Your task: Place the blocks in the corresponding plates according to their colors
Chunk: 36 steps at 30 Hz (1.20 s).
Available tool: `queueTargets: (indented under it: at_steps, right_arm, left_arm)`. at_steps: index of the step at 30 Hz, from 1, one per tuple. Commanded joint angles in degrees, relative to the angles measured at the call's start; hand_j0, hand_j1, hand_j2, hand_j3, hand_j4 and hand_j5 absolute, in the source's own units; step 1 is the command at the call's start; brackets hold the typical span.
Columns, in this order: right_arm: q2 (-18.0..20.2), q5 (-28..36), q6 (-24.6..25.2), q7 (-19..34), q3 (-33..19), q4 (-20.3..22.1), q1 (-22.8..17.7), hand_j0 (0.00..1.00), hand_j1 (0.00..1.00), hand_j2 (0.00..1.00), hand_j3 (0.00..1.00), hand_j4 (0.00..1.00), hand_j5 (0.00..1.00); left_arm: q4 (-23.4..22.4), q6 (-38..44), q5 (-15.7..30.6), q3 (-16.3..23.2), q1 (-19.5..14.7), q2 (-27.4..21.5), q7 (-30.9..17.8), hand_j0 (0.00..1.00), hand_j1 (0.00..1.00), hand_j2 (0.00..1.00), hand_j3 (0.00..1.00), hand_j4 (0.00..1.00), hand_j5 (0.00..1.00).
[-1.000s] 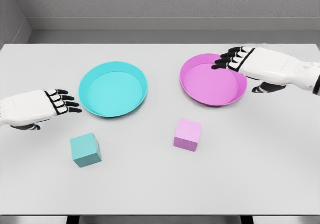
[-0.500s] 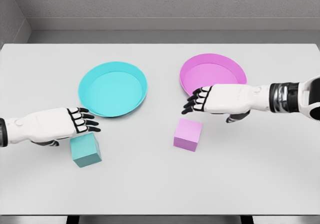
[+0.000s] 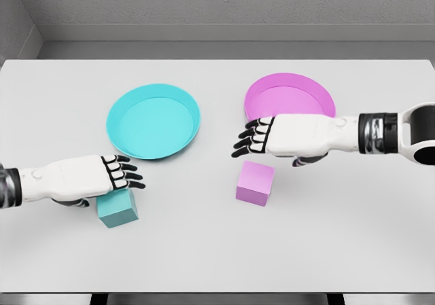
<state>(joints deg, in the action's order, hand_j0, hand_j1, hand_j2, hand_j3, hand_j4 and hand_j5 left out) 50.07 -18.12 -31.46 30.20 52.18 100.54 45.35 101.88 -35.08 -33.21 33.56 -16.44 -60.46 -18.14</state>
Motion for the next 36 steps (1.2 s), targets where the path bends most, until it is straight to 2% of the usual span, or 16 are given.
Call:
queueTargets:
  at_steps: [1,4,7,12,14,26,36]
  right_arm:
    - [0.0,0.3,-0.4,2.7,0.4,0.0,0.0,1.0,1.0,1.0,1.0,1.0,1.0]
    - [-0.5,0.3,-2.1,3.3,0.9,0.0,0.3,1.0,1.0,1.0,1.0,1.0,1.0]
    - [-3.4,0.4,1.0,3.3,4.9,-0.1,3.9,1.0,1.0,1.0,1.0,1.0,1.0]
    - [-3.3,0.4,1.8,3.3,5.0,-0.1,3.9,1.0,1.0,1.0,1.0,1.0,1.0]
    - [-3.2,0.4,4.3,3.3,5.0,-0.1,3.9,1.0,1.0,1.0,1.0,1.0,1.0]
    - [-3.7,0.4,4.3,3.3,8.1,-0.1,3.4,1.0,1.0,1.0,1.0,1.0,1.0]
    - [-3.7,0.3,4.6,3.2,10.7,-1.5,3.3,1.0,1.0,1.0,1.0,1.0,1.0]
  left_arm:
    - [0.1,0.1,0.3,0.0,0.0,0.0,0.1,1.0,1.0,1.0,1.0,1.0,1.0]
    - [0.1,0.1,0.3,0.0,0.1,0.0,0.1,1.0,1.0,1.0,1.0,1.0,1.0]
    - [0.1,0.1,0.2,0.0,0.1,-0.1,0.1,1.0,1.0,1.0,1.0,1.0,1.0]
    - [0.1,0.1,0.2,-0.2,0.1,-0.6,0.1,1.0,1.0,1.0,1.0,1.0,1.0]
    - [0.1,0.1,0.2,-0.2,0.1,-0.6,0.1,1.0,1.0,1.0,1.0,1.0,1.0]
    - [0.3,0.1,0.4,-0.2,0.4,1.7,0.2,1.0,1.0,1.0,1.0,1.0,1.0]
    - [0.3,0.1,0.4,-0.2,0.7,0.3,0.2,1.0,1.0,1.0,1.0,1.0,1.0]
